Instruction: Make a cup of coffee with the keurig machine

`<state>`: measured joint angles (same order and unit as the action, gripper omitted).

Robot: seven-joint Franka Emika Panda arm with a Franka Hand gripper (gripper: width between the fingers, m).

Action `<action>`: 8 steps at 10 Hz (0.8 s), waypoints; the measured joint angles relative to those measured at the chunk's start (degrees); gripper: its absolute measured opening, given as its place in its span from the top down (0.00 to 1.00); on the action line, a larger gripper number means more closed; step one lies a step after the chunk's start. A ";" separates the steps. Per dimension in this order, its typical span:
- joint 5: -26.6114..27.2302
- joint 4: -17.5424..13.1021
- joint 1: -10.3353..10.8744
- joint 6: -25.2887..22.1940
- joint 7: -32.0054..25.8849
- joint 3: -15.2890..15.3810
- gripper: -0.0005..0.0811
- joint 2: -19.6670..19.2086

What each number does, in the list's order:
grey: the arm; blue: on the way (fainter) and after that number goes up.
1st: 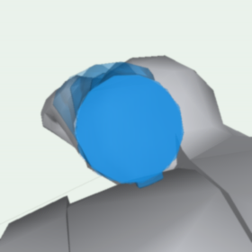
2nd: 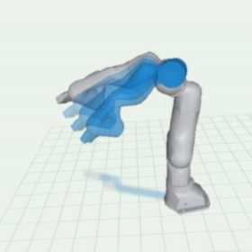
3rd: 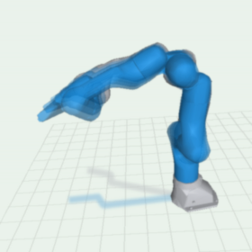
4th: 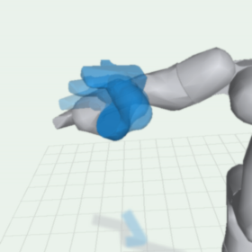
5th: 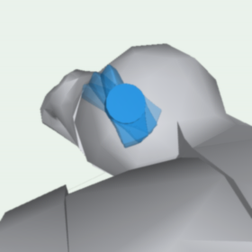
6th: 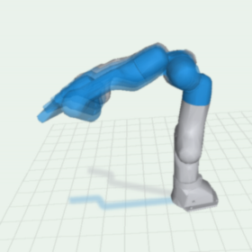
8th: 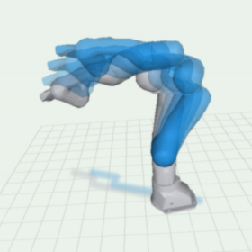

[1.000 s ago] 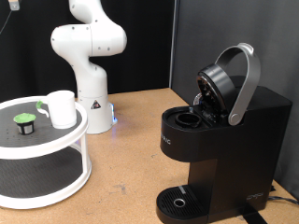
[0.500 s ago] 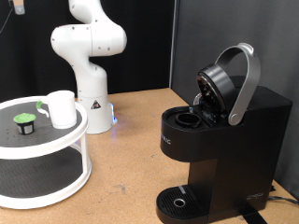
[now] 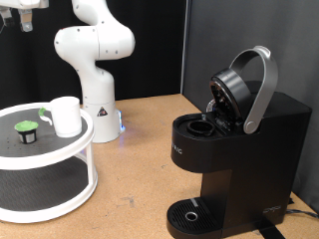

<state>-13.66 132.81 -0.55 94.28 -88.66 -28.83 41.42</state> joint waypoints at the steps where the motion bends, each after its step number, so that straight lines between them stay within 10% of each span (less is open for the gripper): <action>1: 0.00 0.00 0.24 -0.01 -3.02 -0.25 0.01 0.00; 8: -3.75 5.65 2.87 9.68 -10.98 -2.11 0.01 -4.94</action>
<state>-17.41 138.45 2.32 103.96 -99.64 -30.94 36.48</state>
